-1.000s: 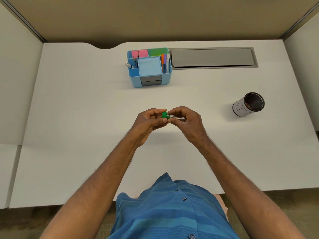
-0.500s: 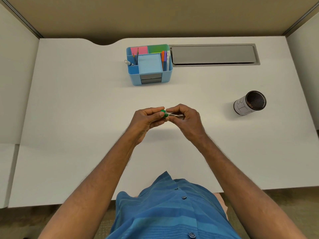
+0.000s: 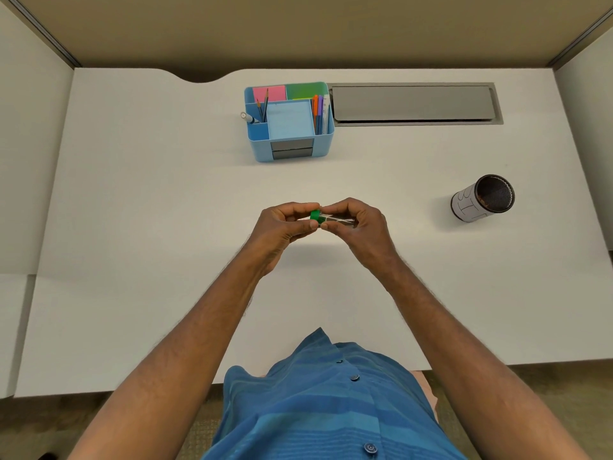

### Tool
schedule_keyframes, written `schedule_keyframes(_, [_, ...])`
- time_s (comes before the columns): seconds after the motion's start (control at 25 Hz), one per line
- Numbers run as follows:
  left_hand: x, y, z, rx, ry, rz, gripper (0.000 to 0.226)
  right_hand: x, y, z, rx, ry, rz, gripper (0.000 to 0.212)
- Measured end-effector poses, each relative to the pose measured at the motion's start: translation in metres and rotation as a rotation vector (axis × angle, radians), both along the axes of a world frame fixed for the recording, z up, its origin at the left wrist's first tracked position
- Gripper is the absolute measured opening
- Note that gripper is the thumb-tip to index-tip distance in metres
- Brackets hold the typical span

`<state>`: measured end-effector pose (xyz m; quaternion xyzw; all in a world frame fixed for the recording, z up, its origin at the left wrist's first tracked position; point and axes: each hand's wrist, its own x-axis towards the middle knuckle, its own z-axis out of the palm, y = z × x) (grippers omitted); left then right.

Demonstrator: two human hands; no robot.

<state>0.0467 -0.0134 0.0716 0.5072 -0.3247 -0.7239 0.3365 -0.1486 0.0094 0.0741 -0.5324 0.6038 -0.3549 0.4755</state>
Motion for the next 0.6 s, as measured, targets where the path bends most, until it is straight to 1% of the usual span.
schedule_keyframes(0.24, [-0.0014,0.0006,0.0018,-0.097,-0.09,-0.004,0.035,-0.0019,-0.0032,-0.0001,0.052,-0.05,-0.011,0.019])
schedule_keyframes(0.36, [-0.0026,0.0006,0.0007,-0.097,-0.124,0.005,0.033,-0.0022,-0.0054,0.0015,0.052,-0.031,-0.011,0.02])
schedule_keyframes(0.4, [-0.0025,0.0011,0.0006,-0.081,-0.105,0.007,0.032,-0.0015,-0.0054,0.0019,0.043,-0.021,-0.01,0.019])
schedule_keyframes(0.52, [-0.0028,0.0031,-0.0007,-0.028,0.038,0.026,0.025,0.0022,-0.0018,0.0025,0.017,-0.015,-0.009,0.017])
schedule_keyframes(0.6, [-0.0028,0.0038,-0.0022,-0.001,0.078,0.069,0.026,0.0048,0.001,0.0037,-0.01,-0.013,-0.009,0.018])
